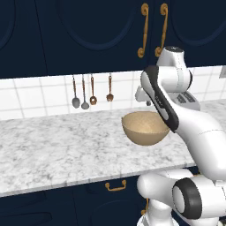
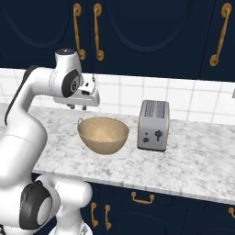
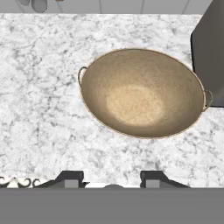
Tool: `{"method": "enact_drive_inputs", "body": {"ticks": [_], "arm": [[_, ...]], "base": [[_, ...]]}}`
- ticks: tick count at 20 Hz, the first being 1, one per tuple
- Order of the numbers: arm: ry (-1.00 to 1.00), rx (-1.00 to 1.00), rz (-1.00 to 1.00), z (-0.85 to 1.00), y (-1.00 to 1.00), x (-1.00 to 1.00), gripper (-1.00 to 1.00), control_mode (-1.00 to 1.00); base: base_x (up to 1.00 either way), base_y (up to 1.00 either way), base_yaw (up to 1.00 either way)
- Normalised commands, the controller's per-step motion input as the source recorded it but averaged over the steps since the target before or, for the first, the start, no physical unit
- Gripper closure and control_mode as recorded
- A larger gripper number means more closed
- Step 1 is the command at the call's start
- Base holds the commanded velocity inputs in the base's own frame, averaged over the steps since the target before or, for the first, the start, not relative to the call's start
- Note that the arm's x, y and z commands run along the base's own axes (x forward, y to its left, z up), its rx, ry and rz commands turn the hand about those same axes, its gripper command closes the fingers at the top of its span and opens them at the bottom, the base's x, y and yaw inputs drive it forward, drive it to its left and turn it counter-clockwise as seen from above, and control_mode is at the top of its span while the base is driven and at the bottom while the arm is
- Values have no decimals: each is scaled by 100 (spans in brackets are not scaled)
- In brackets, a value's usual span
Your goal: Open the cabinet, pick up the bread from the cabinet and place it in the basket. Then move the basket to the dining counter.
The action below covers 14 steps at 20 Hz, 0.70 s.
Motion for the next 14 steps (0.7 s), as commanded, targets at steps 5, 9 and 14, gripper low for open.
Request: {"method": "enact_drive_inputs", "body": {"ticks": [5, 9, 14], "arm": [[-3, -6, 2, 11, 10, -1, -100, -100], [-33, -3, 0, 89, 5, 0, -100, -100], [-38, 10, 0, 100, 4, 7, -100, -100]], "base": [[0, 0, 0], [0, 0, 0], [0, 0, 0]]}}
